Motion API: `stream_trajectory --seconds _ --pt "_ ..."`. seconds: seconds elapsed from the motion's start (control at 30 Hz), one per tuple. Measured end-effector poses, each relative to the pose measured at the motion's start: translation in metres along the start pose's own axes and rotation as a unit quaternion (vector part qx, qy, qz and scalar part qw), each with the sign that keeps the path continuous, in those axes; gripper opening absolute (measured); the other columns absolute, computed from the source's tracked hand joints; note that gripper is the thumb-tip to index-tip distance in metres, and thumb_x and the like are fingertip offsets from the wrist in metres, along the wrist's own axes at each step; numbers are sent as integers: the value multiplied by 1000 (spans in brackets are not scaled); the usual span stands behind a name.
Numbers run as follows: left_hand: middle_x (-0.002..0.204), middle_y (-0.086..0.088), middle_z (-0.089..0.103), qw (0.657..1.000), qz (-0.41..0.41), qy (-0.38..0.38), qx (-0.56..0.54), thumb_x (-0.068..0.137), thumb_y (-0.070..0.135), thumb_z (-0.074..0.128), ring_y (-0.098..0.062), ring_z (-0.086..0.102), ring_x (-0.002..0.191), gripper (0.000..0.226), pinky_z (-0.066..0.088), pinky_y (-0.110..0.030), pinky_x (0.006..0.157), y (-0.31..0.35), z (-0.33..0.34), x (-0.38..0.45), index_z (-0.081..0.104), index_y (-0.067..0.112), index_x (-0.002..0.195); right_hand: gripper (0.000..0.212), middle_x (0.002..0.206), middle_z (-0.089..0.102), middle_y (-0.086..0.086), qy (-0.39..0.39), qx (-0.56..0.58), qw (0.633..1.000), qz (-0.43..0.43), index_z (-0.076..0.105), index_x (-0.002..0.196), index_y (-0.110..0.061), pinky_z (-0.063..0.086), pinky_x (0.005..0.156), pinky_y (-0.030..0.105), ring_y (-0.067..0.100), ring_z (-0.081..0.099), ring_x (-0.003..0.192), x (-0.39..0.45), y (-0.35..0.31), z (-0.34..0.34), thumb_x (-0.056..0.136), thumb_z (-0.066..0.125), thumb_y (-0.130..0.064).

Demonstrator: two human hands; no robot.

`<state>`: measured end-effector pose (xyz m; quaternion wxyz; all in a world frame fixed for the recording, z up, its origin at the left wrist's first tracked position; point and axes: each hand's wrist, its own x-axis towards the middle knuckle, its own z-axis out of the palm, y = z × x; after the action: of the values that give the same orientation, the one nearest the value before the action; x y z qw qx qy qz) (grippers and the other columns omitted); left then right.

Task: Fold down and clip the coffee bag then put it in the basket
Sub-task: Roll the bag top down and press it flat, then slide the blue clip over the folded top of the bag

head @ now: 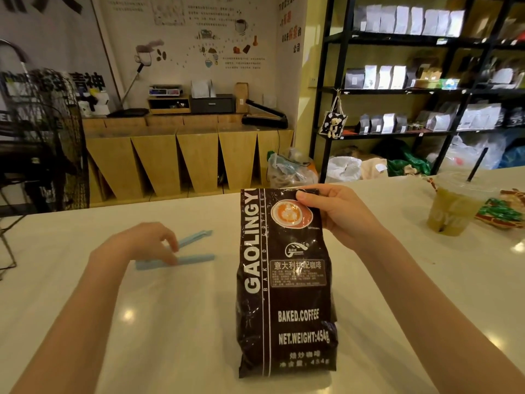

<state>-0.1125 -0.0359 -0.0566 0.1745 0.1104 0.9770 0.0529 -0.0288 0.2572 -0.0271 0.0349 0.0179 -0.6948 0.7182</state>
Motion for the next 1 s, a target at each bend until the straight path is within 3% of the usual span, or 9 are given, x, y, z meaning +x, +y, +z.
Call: stream_trajectory --seconds 0.1,0.2,0.33,0.47,0.57,0.63,0.7,0.87,1.0 --pt "116 -2 51 999 -49 -15 -3 75 27 70 -17 46 102 30 37 -25 84 -15 15 9 59 23 103 15 85 70 10 3 2 1000 2 67 95 -9 54 61 21 20 66 76 0 0 0 82 61 -14" --pt "105 -3 55 996 -53 53 -49 72 21 73 -19 52 97 20 39 -25 77 -20 20 12 64 20 90 15 84 71 9 9 -7 1000 2 67 95 -10 54 65 24 18 67 77 0 1 -1 82 61 -16" --pt "94 -7 67 965 28 142 -217 79 20 67 -19 59 85 12 43 -25 71 -15 17 11 69 13 88 15 84 71 8 11 -10 1000 0 67 95 -10 54 65 23 18 68 76 0 3 -1 83 61 -16" --pt "97 -11 68 808 100 162 -557 84 18 57 -18 68 88 16 57 -22 71 8 -2 -7 66 8 93 8 72 73 2 10 0 1000 -8 69 85 -14 55 59 21 15 68 68 0 3 -2 82 62 -14" --pt "96 -10 68 686 154 170 -691 87 15 51 -13 71 81 14 57 -21 73 27 -18 -21 64 9 91 9 70 74 1 4 -2 1000 -20 70 82 -16 55 59 22 14 69 65 -1 3 -3 82 62 -13" --pt "93 -6 70 645 185 161 -724 88 16 49 -13 71 84 15 57 -24 76 39 -23 -28 63 10 92 9 69 74 0 2 -3 1000 -26 70 81 -16 55 60 22 13 69 64 -2 3 -3 82 62 -13" --pt "89 -3 73 649 204 144 -719 87 16 50 -13 70 86 16 57 -25 77 50 -24 -33 63 10 92 8 71 74 1 1 -6 999 -32 70 83 -16 54 61 22 14 69 67 -2 3 -3 82 62 -14" --pt "82 1 74 707 224 109 -661 70 24 59 -12 70 84 19 58 -24 75 69 -17 -37 65 12 83 8 75 73 3 2 -5 999 -42 70 85 -16 55 63 22 16 69 69 -3 3 -3 81 62 -15" --pt "80 -1 70 731 229 111 -633 76 21 59 -10 69 77 10 56 -20 68 85 -9 -37 63 13 81 10 71 74 0 -3 -2 999 -50 69 83 -18 55 62 21 12 69 67 -4 3 -2 82 61 -13"
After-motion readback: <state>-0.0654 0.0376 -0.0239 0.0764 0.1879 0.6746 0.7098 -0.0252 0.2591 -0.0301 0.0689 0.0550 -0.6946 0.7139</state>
